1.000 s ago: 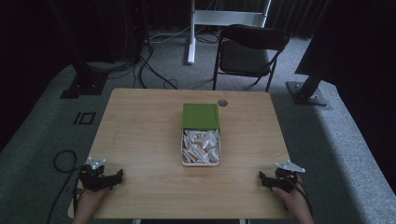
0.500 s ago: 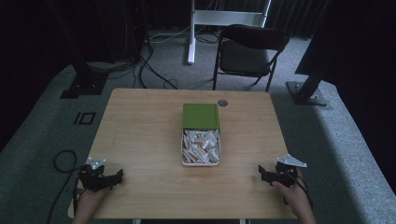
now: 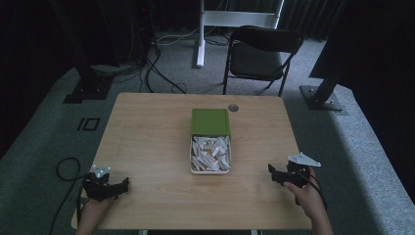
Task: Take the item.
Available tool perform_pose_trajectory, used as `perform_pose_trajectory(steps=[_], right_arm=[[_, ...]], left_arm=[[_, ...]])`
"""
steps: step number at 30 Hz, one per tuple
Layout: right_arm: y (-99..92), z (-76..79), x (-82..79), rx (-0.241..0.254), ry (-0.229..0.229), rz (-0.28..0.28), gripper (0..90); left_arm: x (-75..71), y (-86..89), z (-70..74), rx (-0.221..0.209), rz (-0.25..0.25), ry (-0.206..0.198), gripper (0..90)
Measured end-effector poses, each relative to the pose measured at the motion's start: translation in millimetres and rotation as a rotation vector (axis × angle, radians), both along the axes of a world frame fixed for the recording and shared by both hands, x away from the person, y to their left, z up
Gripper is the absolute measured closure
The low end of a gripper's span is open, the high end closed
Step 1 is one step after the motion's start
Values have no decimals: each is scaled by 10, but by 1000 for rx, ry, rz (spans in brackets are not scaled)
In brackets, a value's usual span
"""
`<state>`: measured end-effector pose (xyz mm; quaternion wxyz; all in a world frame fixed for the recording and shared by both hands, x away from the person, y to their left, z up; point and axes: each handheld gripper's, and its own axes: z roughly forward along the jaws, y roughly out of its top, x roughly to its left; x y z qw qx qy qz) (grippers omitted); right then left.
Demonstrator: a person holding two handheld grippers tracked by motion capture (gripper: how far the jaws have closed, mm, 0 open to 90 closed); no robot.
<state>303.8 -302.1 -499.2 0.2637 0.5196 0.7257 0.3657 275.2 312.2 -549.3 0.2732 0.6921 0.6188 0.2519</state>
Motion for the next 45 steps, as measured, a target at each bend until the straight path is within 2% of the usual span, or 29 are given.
perform_pose_trajectory(steps=[8, 22, 28, 33, 38, 45], right_arm=[[126, 143, 63, 29, -25, 44, 135], [398, 359, 245, 45, -61, 131, 135], [542, 457, 328, 50, -76, 195, 139], [663, 509, 391, 55, -68, 260, 143], [773, 572, 449, 81, -71, 323, 143], [954, 676, 532, 79, -66, 406, 144]], left_arm=[[0, 0, 0, 0, 0, 0, 7], [0, 0, 0, 0, 0, 0, 7], [0, 0, 0, 0, 0, 0, 7], [0, 0, 0, 0, 0, 0, 7], [0, 0, 0, 0, 0, 0, 7], [0, 0, 0, 1, 0, 1, 7]])
